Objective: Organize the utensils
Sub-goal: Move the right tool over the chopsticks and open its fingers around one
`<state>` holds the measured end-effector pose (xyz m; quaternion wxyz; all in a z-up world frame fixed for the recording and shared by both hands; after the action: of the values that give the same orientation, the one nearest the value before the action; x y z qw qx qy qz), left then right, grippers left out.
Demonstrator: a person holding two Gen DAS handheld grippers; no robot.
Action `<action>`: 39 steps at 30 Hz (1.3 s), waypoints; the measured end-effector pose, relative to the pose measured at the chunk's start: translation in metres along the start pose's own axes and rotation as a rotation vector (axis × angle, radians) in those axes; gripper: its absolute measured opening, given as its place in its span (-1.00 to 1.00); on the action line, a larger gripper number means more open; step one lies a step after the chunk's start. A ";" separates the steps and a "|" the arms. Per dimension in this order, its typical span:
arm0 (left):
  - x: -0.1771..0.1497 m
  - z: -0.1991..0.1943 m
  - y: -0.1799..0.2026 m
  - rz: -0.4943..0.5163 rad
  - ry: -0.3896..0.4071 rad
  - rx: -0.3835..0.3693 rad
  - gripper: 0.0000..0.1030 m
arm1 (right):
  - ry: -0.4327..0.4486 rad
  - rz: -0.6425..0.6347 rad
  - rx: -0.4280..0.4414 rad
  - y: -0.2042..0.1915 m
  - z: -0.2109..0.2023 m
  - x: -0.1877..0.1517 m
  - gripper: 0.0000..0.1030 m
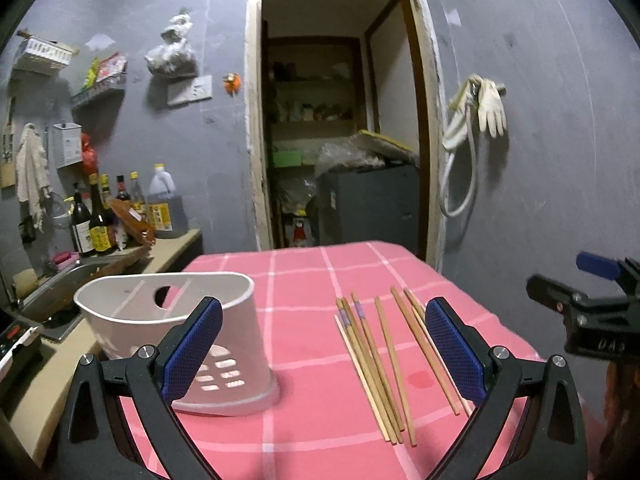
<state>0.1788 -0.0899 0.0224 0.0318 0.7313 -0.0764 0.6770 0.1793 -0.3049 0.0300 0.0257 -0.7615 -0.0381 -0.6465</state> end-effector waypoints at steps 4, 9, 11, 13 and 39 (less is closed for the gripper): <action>-0.009 0.018 0.005 0.008 -0.050 -0.016 0.92 | -0.051 0.000 0.030 0.002 0.018 -0.006 0.84; -0.022 0.039 0.010 0.013 -0.115 -0.045 0.75 | -0.161 0.032 0.069 0.006 0.047 -0.019 0.47; -0.028 0.046 0.013 0.021 -0.135 -0.054 0.59 | -0.195 0.036 0.076 0.005 0.057 -0.022 0.31; -0.035 0.058 0.015 0.029 -0.169 -0.060 0.48 | -0.226 0.037 0.077 0.004 0.067 -0.026 0.16; -0.088 0.138 -0.009 -0.139 -0.529 -0.050 -0.53 | -0.454 0.127 0.166 0.001 0.135 -0.058 -0.49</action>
<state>0.3101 -0.0955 -0.0760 0.0755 0.8851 -0.0484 0.4567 0.3026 -0.2955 -0.0493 0.1195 -0.8833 -0.0482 -0.4508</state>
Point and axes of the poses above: each gripper's, at about its wrist camera, not at the fingertips, and z roughly the way its jaws point, y to its right, x to its top, the point moved 2 cm from there along z, roughly the way its jaws point, and after that the axes turned 14 degrees about y, right-handed, at the moved point
